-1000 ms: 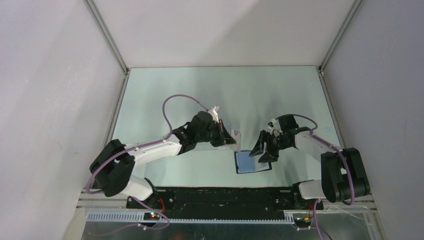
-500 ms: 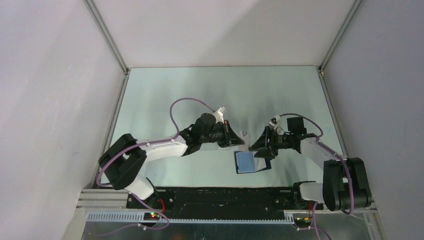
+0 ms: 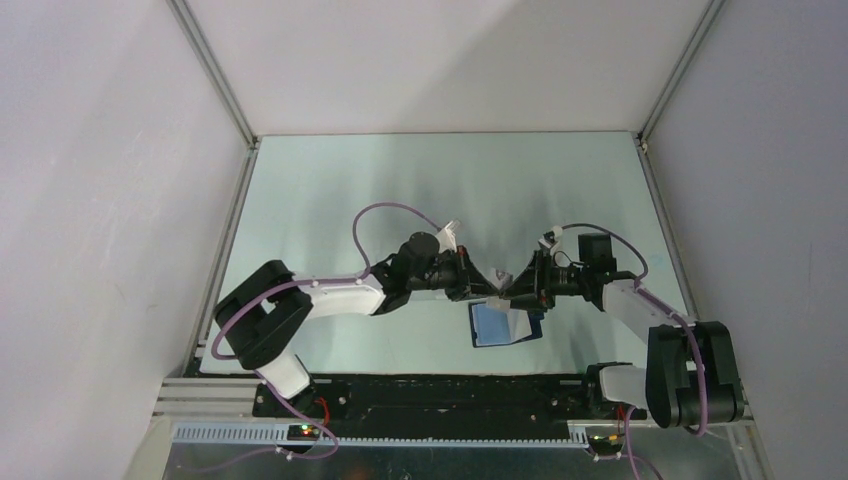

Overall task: Put the credit cards into the card holder
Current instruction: Insert the credit card into the card holder.

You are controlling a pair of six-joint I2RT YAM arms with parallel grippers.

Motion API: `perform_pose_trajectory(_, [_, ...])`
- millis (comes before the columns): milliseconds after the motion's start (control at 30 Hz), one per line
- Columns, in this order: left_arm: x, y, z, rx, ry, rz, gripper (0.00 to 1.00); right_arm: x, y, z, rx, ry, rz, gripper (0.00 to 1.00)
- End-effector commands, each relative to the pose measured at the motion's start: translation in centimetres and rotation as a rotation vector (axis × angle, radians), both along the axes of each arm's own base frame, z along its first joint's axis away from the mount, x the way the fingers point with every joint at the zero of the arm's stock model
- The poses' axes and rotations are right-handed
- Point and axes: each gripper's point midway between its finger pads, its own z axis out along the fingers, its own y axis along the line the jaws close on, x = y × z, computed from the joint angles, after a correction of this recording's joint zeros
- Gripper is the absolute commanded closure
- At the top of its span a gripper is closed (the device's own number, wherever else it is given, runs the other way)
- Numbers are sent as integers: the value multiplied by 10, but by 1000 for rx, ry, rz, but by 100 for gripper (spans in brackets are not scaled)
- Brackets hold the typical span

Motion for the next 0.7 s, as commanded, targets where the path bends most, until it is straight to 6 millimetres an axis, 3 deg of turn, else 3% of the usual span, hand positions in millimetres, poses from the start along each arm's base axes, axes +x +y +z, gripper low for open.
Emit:
perform_pose_trajectory(0, [-6, -6, 16, -92, -8, -25, 100, 3, 1, 9, 45, -28, 11, 50])
perform_pose_trajectory(367, [-10, -5, 24, -168, 4, -20, 100, 2, 3, 48, 122, -200, 18, 68])
perform_pose_trajectory(500, [-9, -6, 26, -179, 2, -20, 100, 1, 3, 54, 133, -218, 21, 78])
perform_pose_trajectory(667, [-9, -5, 25, -182, 5, -20, 99, 1, 3, 56, 141, -219, 25, 100])
